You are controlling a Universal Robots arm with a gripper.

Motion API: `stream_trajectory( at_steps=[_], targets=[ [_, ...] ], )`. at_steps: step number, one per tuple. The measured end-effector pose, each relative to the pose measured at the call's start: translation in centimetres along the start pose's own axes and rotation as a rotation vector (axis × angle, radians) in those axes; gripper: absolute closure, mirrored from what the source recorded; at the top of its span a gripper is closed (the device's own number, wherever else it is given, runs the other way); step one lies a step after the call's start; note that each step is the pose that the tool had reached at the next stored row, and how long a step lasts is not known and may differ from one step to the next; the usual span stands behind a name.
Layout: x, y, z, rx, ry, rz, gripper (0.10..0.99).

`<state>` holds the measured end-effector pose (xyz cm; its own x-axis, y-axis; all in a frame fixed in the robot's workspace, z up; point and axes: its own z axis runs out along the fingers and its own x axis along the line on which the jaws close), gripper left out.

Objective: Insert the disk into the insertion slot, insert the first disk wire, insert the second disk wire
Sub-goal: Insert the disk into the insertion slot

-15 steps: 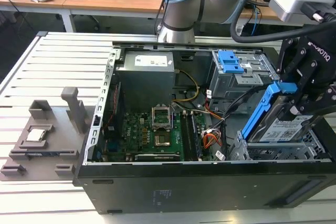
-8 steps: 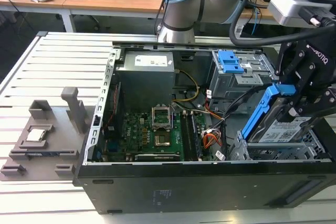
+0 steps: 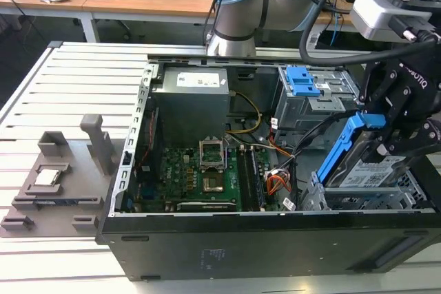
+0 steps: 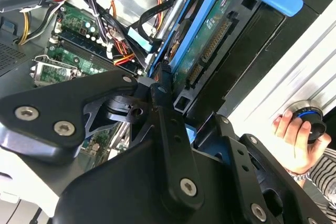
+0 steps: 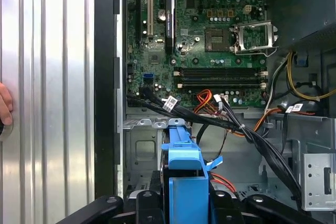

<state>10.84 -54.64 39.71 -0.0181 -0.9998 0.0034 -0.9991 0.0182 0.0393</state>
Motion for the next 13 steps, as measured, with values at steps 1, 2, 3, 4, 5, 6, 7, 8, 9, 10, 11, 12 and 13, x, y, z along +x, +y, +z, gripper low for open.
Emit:
stream_trajectory(
  at_steps=[1, 2, 3, 4, 5, 6, 7, 8, 9, 10, 11, 12, 13],
  targets=[
    [0.0, 0.0, 0.07, 0.0, 0.0, 0.0, 0.722],
    [0.0, -0.01, 0.13, 0.0, 0.0, 0.0, 0.722],
    [0.0, 0.0, 0.22, 0.0, -0.0001, 0.0, 0.722],
    [0.0, -0.01, 0.28, 0.0, 0.0, 0.0, 0.722],
    [0.0, -0.01, 0.35, 0.0, -0.0001, 0.0, 0.722],
    [0.0, -0.02, 0.47, 0.0, 0.0, 0.0, 0.722],
    [0.0, -0.02, 0.65, 0.0, 0.0, 0.0, 0.722],
    [0.0, -0.03, 0.73, 0.0, 0.0, 0.0, 0.722],
    [0.0, -0.03, 0.82, 0.0, 0.0, 0.0, 0.722],
    [0.0, -0.03, 0.91, 0.0, 0.0001, 0.0, 0.722],
    [0.0, -0.04, 1.0, 0.0, 0.0001, 0.0, 0.722],
    [0.0, -0.04, 1.1, 0.0, 0.0, 0.0, 0.722],
    [0.0, -0.04, 1.17, 0.0, 0.0, 0.0, 0.722]
  ],
)
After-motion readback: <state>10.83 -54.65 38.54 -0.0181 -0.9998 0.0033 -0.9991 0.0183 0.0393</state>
